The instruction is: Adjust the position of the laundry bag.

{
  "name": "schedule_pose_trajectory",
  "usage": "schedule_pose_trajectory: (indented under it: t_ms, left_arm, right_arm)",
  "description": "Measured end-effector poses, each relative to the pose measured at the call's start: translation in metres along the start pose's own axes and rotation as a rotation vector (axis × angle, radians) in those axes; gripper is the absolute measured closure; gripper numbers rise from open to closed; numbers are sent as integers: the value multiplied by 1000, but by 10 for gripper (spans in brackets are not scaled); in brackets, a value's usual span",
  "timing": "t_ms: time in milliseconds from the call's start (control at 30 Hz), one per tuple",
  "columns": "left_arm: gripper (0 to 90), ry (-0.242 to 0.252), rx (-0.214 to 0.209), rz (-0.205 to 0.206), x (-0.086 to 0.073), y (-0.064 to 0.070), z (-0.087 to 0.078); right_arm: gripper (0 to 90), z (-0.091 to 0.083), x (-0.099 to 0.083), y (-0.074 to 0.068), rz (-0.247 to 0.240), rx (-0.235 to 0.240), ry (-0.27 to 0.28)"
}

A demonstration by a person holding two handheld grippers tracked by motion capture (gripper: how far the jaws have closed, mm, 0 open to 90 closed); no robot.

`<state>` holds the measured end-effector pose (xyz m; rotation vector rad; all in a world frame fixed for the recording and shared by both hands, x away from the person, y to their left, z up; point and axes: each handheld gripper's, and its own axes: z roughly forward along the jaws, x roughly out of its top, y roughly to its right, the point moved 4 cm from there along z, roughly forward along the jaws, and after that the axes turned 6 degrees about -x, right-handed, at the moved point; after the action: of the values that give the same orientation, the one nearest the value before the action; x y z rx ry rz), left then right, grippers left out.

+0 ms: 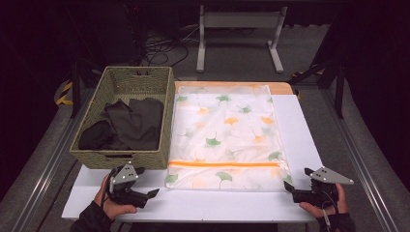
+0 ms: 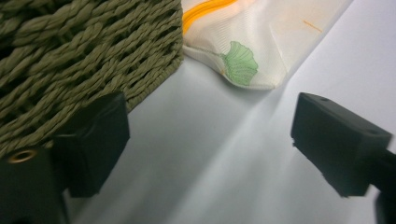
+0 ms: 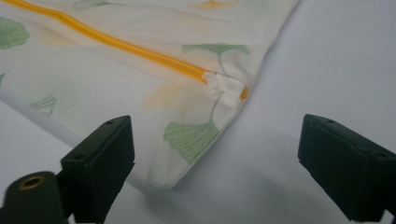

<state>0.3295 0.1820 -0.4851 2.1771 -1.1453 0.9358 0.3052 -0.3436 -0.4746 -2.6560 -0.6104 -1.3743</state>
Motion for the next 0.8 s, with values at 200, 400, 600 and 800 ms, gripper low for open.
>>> schedule_pose_trajectory:
  t_ms: [200, 400, 600, 800]
  left_arm:
    - [167, -31, -19, 15, 7, 7, 13]
    - [197, -23, -62, 8, 18, 15, 24]
    - [220, -38, -82, 24, 27, 15, 36]
    - [314, -80, -79, 21, 32, 14, 49]
  right_arm:
    - [195, 1, -1, 5, 43, 7, -3]
    - [433, 6, 8, 14, 90, -10, 14]
    - [503, 18, 24, 21, 101, -51, -11]
    - [513, 46, 35, 29, 107, -63, -52]
